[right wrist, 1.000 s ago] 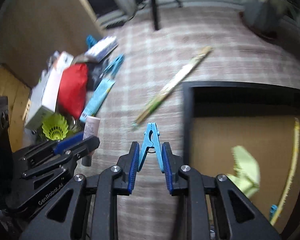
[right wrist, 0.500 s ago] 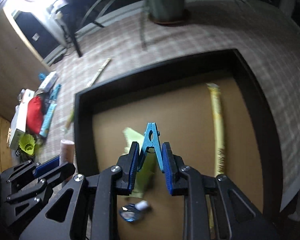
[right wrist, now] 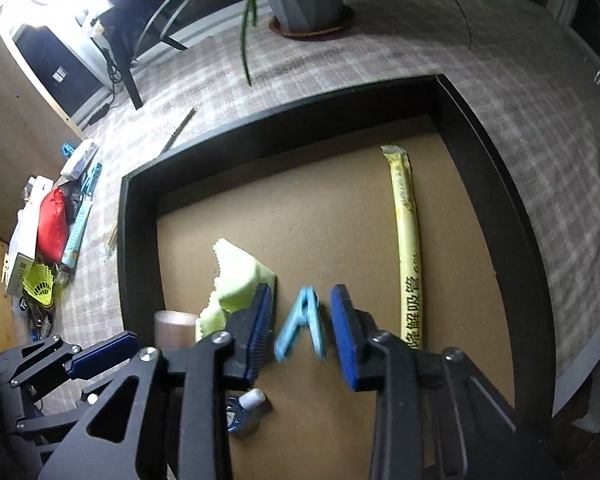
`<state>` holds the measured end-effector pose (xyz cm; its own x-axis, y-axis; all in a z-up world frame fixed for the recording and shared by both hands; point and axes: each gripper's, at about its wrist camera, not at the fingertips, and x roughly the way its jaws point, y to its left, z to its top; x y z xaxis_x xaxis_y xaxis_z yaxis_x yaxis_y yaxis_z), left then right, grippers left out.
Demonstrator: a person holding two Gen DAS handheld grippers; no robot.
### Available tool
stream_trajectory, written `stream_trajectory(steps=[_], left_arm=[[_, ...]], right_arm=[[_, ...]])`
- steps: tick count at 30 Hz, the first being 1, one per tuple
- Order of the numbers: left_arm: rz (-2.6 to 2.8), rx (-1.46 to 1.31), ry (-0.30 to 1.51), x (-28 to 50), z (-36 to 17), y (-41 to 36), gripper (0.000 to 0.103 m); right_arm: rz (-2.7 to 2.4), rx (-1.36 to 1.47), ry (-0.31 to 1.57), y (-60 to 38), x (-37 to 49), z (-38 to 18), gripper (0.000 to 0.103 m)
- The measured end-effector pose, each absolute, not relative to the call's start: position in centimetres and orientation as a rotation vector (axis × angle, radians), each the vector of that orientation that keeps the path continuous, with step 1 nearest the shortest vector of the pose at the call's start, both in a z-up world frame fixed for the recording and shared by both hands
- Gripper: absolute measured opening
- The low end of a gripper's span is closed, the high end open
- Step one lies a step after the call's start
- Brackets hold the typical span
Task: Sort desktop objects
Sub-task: 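Carry the pink tube and clothespin to the tray and release both, then grasp the blue round lid with the left gripper while the right gripper grasps the yellow shuttlecock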
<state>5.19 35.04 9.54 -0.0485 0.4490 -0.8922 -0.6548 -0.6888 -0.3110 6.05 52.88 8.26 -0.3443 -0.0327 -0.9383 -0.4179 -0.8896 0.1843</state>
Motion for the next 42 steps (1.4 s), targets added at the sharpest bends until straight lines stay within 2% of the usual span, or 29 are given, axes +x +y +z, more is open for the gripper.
stream_trajectory(steps=[10, 24, 29, 33, 38, 42], left_arm=[[1.98, -1.495, 0.142, 2.9, 10.5, 29.5, 0.026], [2.31, -1.575, -0.02, -1.0, 11.4, 15.3, 0.026], [2.42, -1.665, -0.165, -1.5, 10.2, 8.0, 0.033], [2.499, -1.744, -0.282, -1.5, 9.0, 2.5, 0.033], [2.579, -1.822, -0.429, -1.1, 7.8, -3.5, 0.046], [2.606, -1.87, -0.512, -0.8, 6.9, -6.2, 0.047]], right_arm=[[2.456, -1.676, 0.528, 48.6, 3.4, 10.4, 0.032], [2.721, -1.887, 0.323, 36.1, -3.0, 11.6, 0.032], [2.827, -1.983, 0.193, 30.5, -4.8, 11.7, 0.038], [2.89, -2.043, 0.083, 26.7, -5.6, 11.7, 0.04], [2.933, -2.124, -0.041, 22.3, -6.6, 11.1, 0.041], [2.936, -2.16, -0.112, 19.7, -7.3, 10.3, 0.041]])
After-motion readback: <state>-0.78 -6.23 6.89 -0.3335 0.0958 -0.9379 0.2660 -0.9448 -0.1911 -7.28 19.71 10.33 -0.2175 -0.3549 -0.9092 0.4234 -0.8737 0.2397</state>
